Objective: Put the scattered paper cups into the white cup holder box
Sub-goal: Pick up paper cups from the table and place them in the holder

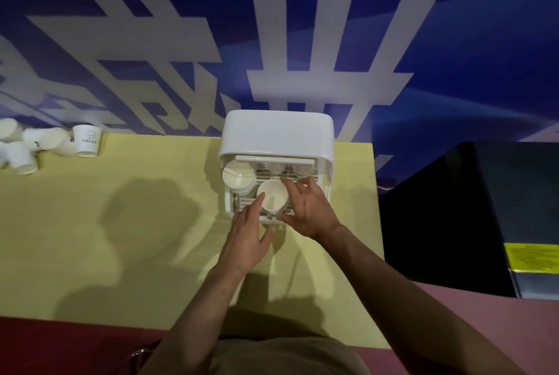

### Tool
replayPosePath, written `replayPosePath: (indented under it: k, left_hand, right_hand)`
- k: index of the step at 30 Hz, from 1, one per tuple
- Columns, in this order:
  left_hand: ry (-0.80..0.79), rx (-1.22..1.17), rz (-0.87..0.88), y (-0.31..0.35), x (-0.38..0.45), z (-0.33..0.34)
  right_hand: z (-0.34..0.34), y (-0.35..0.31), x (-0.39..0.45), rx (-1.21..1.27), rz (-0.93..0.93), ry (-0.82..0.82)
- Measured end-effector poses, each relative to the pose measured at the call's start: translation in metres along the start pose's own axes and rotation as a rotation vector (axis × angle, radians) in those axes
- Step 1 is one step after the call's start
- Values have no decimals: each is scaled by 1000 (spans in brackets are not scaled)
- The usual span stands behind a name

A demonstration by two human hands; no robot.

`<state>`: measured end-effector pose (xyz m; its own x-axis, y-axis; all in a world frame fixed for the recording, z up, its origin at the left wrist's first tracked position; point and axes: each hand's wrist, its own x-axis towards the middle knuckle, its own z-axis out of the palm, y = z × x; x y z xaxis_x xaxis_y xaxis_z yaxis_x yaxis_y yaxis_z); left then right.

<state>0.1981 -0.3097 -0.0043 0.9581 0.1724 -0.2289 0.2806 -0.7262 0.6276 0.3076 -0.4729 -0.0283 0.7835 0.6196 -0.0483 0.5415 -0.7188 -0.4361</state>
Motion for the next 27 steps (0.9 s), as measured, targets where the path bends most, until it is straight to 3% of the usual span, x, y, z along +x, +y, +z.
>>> replayPosePath:
  k: [10,27]
  left_hand:
    - [21,-62,49,-7,18,-3]
    - [-26,-106,61,-18,27,-3]
  right_hand:
    - [5,-6,26,-1,136,3]
    - [5,-7,31,57,171,25]
